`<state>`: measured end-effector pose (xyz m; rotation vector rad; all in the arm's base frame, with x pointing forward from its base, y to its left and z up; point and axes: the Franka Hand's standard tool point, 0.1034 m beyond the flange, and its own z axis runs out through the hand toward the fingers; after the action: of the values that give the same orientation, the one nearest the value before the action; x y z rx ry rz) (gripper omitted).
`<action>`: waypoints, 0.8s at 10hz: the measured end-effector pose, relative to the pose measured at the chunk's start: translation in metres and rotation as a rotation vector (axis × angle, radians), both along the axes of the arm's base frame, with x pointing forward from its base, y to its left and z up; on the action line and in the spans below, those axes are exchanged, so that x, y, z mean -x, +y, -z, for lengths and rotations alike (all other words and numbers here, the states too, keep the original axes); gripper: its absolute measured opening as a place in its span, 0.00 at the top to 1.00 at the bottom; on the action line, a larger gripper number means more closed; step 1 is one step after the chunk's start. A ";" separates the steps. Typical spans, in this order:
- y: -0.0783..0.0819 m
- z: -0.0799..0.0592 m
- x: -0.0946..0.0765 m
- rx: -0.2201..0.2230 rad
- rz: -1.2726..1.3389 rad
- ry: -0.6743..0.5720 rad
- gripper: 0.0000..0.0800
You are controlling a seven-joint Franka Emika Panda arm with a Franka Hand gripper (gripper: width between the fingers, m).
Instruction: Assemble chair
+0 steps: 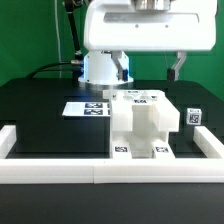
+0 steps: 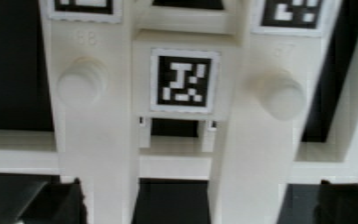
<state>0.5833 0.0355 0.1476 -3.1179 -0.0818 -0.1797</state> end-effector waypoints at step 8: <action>0.045 -0.003 0.069 -0.067 0.159 0.073 0.19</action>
Offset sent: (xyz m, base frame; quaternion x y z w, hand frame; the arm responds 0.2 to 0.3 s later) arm -0.0605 0.0347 0.0059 -0.0090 -0.0404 0.0886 0.9952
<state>0.5144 0.0801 0.1510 -3.0596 0.1703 -0.0687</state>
